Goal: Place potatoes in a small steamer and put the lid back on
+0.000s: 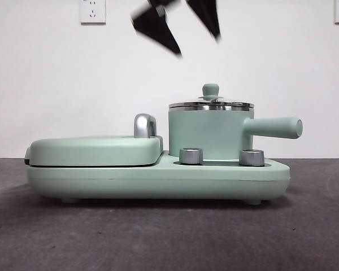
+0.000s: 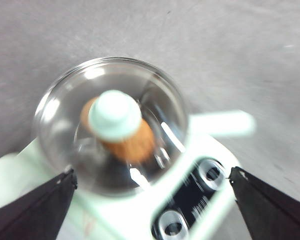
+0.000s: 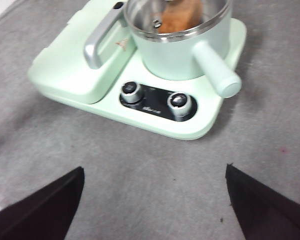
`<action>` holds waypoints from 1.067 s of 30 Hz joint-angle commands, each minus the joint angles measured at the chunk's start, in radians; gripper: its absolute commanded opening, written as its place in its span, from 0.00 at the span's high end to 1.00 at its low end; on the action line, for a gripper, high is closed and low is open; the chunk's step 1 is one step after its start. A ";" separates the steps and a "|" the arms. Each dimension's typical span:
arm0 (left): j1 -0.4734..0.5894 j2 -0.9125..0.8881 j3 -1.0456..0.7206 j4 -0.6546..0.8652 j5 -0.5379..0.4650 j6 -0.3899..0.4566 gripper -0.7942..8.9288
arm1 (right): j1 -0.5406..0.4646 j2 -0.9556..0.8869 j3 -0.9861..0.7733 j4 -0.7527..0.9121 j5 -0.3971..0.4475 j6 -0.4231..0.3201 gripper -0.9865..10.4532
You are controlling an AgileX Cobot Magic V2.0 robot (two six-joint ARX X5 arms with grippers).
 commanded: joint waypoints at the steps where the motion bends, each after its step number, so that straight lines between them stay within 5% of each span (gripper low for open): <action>1: 0.009 -0.047 0.022 -0.061 0.002 -0.010 0.40 | 0.008 0.003 0.006 0.010 -0.036 0.002 0.53; 8: 0.019 -0.385 -0.221 -0.152 0.002 -0.031 0.40 | 0.008 0.003 0.006 0.010 -0.183 -0.024 0.53; 15: 0.017 -0.691 -0.571 -0.103 0.010 -0.094 0.40 | 0.008 0.003 0.006 0.010 -0.185 -0.024 0.53; 23: 0.017 -1.075 -0.964 0.109 0.009 -0.309 0.41 | 0.008 0.004 0.006 0.010 -0.185 -0.027 0.53; 29: 0.017 -1.258 -1.120 0.159 0.009 -0.346 0.41 | 0.008 0.004 0.006 0.018 -0.184 -0.027 0.53; 31: 0.017 -1.285 -1.129 0.145 0.009 -0.345 0.47 | 0.008 0.004 0.006 0.026 -0.184 -0.027 0.53; 32: 0.017 -1.292 -1.129 0.140 0.009 -0.345 0.57 | 0.008 0.004 0.006 0.031 -0.184 -0.028 0.53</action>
